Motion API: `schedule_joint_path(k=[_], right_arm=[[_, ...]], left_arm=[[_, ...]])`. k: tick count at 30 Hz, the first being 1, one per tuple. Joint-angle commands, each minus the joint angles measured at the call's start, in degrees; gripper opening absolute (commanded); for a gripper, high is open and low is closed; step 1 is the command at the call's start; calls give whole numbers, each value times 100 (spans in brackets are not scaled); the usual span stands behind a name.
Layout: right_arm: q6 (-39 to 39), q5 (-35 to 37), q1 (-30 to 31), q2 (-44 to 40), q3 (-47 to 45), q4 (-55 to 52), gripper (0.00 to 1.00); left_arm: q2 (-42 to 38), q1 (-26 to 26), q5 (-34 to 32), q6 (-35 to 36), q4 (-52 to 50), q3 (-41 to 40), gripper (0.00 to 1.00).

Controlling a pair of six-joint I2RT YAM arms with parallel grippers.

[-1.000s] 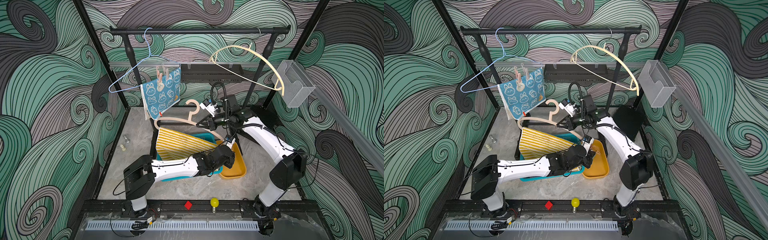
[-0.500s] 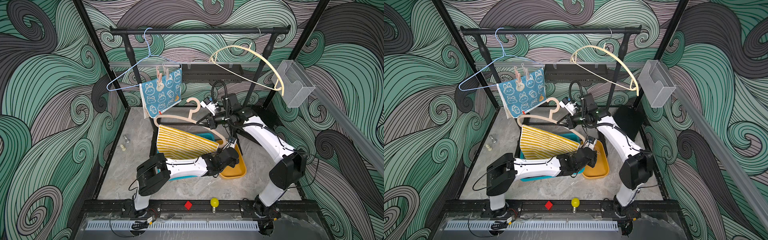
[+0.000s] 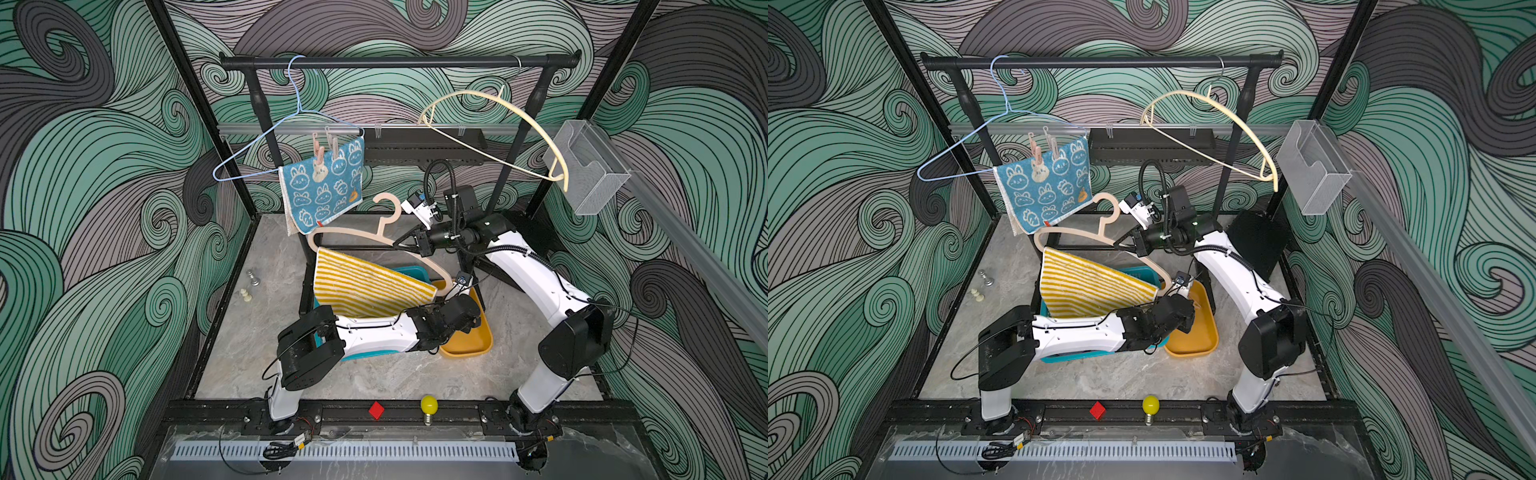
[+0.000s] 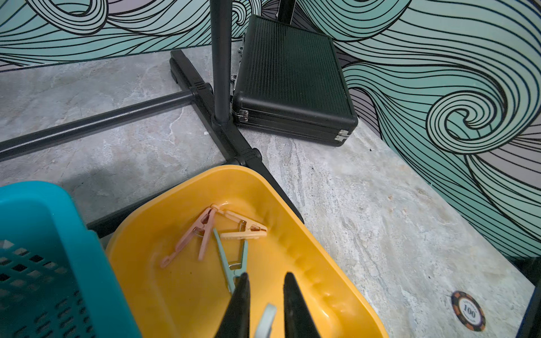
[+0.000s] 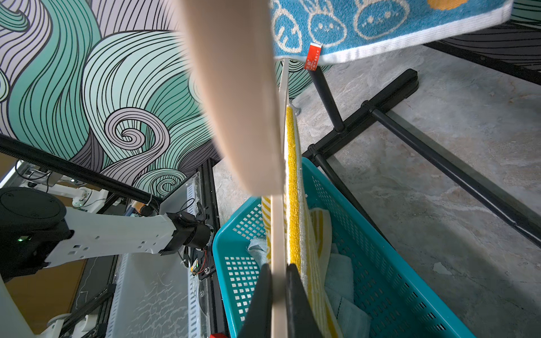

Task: Remove the clothespins securing towels to the hanger
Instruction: Place the clothespin in the storage box.

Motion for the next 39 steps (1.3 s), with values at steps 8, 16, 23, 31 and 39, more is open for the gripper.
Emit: schedule_joint_path(k=[8,16,23,31,39], right_arm=[[-35,-221,-66,31,138,-39,0],[-19,-214,-75,13,139,-18,0],[-51,-191,-131,27,309,-135,0],[-96,-139,-274,-70,424,-254,0],[-82,-98,-377,-108,484,-280,1]], left_arm=[[84,17,-290,-161,-140,266,35],[84,7,-325,-253,-197,278,57],[39,-131,-232,-21,-261,379,58],[-274,-434,-206,-275,-424,148,58],[-576,-626,-70,-77,-349,-5,58]])
